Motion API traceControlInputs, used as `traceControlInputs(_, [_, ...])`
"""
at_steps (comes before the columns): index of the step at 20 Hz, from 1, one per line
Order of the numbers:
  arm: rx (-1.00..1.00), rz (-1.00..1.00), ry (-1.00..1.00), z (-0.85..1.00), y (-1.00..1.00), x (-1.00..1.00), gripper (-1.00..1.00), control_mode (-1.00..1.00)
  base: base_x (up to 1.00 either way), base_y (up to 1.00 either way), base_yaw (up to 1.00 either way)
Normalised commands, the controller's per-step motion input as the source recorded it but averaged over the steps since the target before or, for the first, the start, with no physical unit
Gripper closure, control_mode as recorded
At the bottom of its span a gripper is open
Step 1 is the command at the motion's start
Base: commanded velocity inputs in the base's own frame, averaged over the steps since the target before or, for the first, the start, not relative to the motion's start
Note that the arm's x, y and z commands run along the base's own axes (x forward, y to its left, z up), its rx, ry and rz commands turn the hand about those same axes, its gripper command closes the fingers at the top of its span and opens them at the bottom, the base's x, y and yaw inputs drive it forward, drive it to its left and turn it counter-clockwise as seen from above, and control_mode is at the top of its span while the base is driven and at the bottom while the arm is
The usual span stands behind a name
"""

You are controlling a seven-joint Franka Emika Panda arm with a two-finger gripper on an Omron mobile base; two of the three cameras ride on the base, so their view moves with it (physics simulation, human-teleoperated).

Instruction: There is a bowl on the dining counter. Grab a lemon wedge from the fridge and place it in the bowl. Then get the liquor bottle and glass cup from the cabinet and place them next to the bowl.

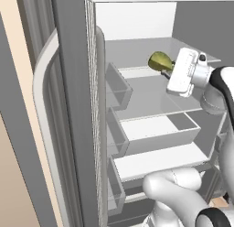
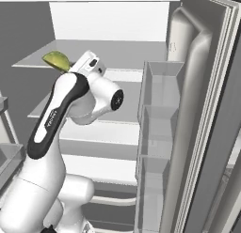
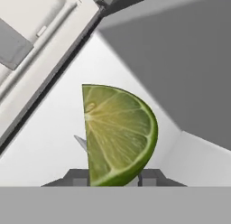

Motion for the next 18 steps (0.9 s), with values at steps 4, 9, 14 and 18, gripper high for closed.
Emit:
traceControlInputs(4, [0.09,-0.01,0.0,0.07,-0.33,-0.47,1.0,-1.0,0.0,0.0,0.0])
traceControlInputs(9, [0.1,-0.04,-0.01,0.01,-0.4,-0.46,1.0,-1.0,0.0,0.0,0.0])
traceControlInputs(14, [0.05,0.0,-0.08,0.0,-0.04,-0.67,1.0,-1.0,0.0,0.0,0.0])
traceControlInputs(18, [0.04,0.0,-0.12,0.0,0.0,-0.7,1.0,-1.0,0.0,0.0,0.0])
